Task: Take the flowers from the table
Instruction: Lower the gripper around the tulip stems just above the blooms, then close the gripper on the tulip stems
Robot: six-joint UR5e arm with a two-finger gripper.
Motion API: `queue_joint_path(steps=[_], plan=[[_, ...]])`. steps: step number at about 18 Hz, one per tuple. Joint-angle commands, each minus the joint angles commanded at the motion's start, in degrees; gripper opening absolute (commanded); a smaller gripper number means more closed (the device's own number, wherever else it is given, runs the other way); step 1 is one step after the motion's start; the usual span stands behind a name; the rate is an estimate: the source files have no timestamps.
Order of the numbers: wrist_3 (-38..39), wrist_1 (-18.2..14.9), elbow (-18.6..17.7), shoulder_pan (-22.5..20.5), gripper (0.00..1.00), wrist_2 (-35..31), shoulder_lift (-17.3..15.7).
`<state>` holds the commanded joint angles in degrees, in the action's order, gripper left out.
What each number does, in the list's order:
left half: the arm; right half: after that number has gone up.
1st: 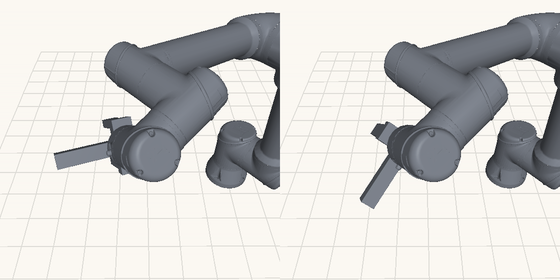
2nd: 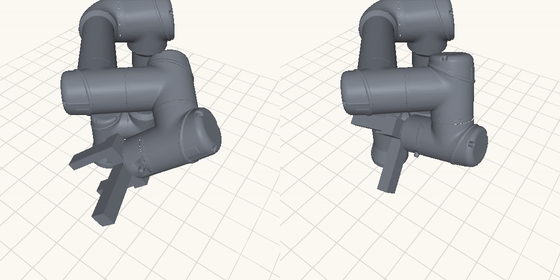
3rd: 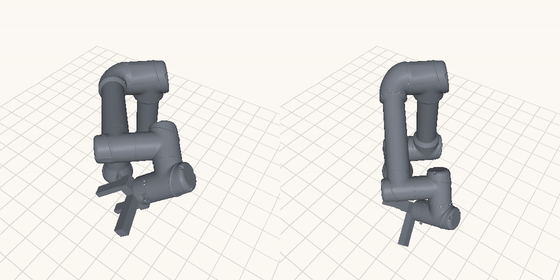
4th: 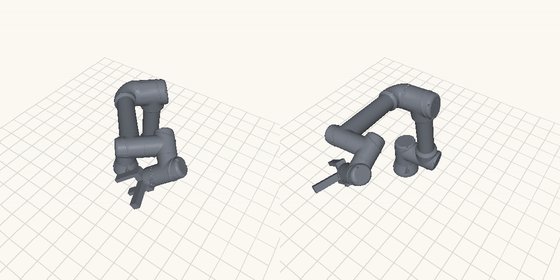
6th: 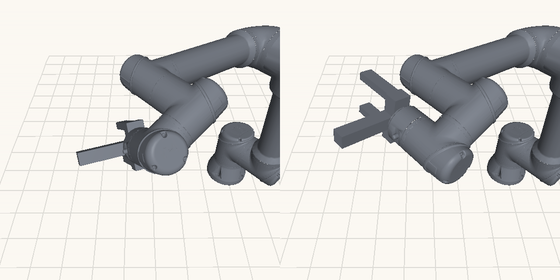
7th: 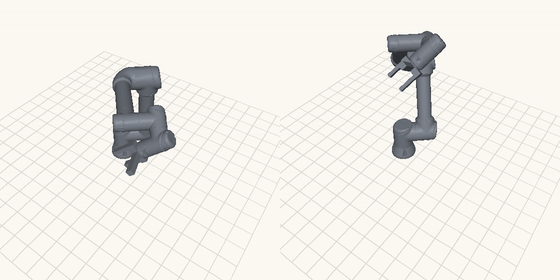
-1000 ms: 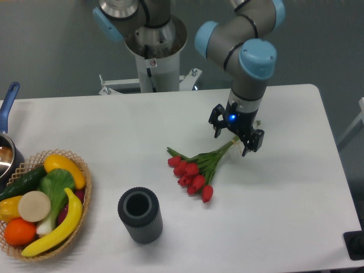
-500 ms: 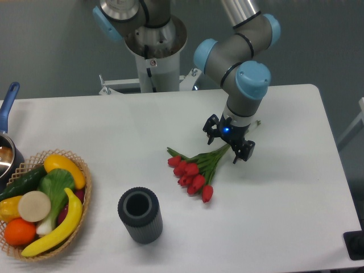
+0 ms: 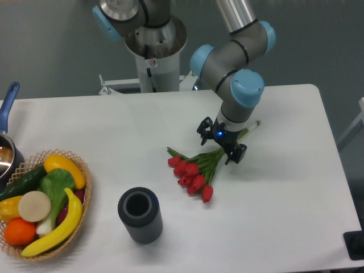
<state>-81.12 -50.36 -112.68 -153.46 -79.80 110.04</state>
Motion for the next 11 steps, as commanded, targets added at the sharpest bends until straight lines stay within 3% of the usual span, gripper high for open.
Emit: queue_joint_path(steps=[11], plan=[[-0.3,0.0,0.6,-0.2,1.00,-0.2,1.1]])
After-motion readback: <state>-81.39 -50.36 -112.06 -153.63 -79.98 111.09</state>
